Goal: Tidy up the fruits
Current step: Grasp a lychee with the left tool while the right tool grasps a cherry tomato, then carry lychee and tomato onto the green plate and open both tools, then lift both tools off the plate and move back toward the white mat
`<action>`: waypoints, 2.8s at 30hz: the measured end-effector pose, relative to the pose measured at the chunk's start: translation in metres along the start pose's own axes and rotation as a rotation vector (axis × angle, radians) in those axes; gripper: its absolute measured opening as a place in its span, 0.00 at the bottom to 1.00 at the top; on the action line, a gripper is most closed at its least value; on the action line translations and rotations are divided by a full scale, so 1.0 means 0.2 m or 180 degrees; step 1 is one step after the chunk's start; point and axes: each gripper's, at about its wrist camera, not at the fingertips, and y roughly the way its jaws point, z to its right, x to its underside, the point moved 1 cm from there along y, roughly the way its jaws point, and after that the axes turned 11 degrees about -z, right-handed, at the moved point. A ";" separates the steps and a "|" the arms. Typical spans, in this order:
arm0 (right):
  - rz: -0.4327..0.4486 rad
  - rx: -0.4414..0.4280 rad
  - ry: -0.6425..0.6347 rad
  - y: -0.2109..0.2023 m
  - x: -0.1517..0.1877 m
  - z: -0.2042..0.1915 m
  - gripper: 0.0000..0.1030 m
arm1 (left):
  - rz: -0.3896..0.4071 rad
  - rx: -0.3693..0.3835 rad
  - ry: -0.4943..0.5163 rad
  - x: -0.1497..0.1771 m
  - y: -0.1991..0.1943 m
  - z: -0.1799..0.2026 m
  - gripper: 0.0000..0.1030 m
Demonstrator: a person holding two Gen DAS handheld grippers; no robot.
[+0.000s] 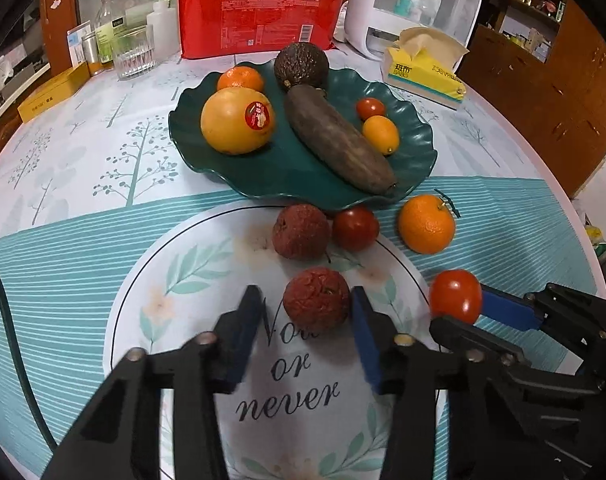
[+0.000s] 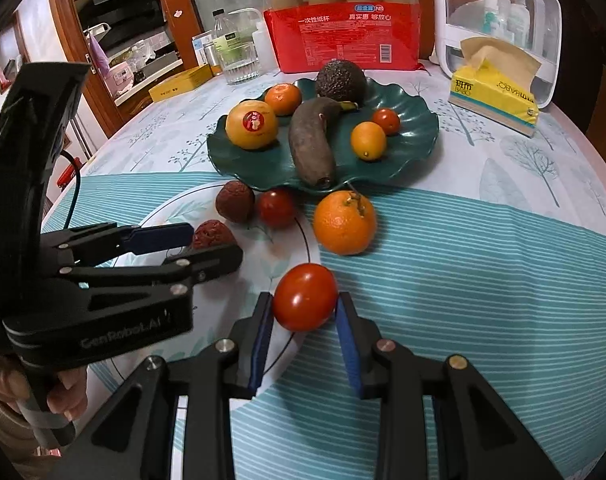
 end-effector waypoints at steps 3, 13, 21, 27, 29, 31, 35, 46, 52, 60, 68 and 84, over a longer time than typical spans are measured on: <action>-0.0007 -0.0005 -0.0001 0.00 0.00 0.00 0.31 | 0.0016 0.0058 -0.0047 0.01 0.00 -0.02 0.30; 0.0015 -0.0019 0.0011 -0.02 0.01 -0.01 0.31 | 0.0180 0.0070 -0.0258 0.08 -0.16 -0.13 0.29; 0.0153 -0.0059 -0.0020 -0.24 -0.08 -0.05 0.31 | 0.0456 -0.0026 -0.0163 -0.02 -0.51 -0.12 0.29; 0.0484 -0.0067 -0.0096 -0.63 -0.31 -0.05 0.31 | 0.0757 -0.0104 -0.0100 -0.23 -0.88 -0.11 0.29; 0.0591 -0.0061 -0.0116 -0.75 -0.40 -0.04 0.31 | 0.0832 -0.0094 -0.0087 -0.30 -0.99 -0.10 0.29; 0.0721 -0.0019 -0.0135 -0.88 -0.50 -0.04 0.31 | 0.0940 -0.0115 -0.0059 -0.39 -1.12 -0.08 0.29; 0.0872 0.0063 -0.0129 -1.08 -0.70 -0.03 0.31 | 0.1177 -0.0224 -0.0035 -0.53 -1.33 -0.04 0.29; 0.0824 0.0305 -0.0221 -1.11 -1.03 0.02 0.31 | 0.1062 -0.0251 -0.0082 -0.88 -1.29 -0.02 0.29; 0.0398 0.0148 -0.0153 -0.66 -1.06 0.15 0.31 | 0.0486 -0.0274 -0.0076 -0.97 -0.74 -0.07 0.29; -0.0192 -0.0002 -0.0018 -0.05 -1.01 0.27 0.31 | -0.0212 -0.0234 -0.0202 -1.01 -0.09 -0.17 0.29; -0.0462 -0.0092 -0.0009 0.22 -0.96 0.29 0.31 | -0.0479 -0.0147 -0.0296 -1.00 0.16 -0.22 0.30; -0.0383 -0.0061 -0.0015 0.15 -0.90 0.24 0.34 | -0.0320 -0.0140 -0.0409 -0.91 -0.02 -0.24 0.73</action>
